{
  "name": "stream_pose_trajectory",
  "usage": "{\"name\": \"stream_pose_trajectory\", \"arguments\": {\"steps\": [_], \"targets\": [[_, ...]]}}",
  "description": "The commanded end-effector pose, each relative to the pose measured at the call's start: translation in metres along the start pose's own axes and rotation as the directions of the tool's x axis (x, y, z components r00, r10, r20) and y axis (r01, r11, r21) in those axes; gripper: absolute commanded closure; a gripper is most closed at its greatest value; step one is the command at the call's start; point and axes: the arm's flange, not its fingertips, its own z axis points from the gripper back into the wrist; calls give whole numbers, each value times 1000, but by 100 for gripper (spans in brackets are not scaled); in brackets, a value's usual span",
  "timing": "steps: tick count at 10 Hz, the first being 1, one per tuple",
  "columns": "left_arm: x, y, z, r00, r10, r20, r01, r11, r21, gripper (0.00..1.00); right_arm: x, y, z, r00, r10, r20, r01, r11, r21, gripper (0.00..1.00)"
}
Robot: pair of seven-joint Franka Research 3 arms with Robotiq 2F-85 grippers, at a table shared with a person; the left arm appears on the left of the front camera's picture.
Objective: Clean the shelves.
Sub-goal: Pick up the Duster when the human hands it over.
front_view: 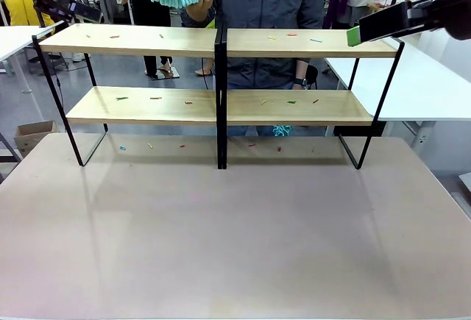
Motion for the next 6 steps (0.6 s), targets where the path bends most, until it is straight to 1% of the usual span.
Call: {"name": "stream_pose_trajectory", "arguments": {"steps": [1,2,3,4,5,6], "targets": [[0,5,6,1000,18,11,-17,998,-54,0,1,0,0,1000,-2,2,2,1000,1,0],[13,18,4,988,153,-11,-153,984,-88,0,1,0,0,1000,-2,2,2,1000,1,0],[37,43,4,953,301,44,-290,942,-168,0,1,0,0,1000,-2,2,2,1000,1,0],[58,66,1,896,438,75,-406,875,-262,0,1,0,0,1000,-2,2,2,1000,1,0],[75,86,-7,820,558,132,-516,818,-254,0,1,0,0,1000,-2,2,2,1000,1,0],[86,97,-18,771,621,141,-584,778,-233,0,1,0,0,1000,-2,2,2,1000,1,0]]}}
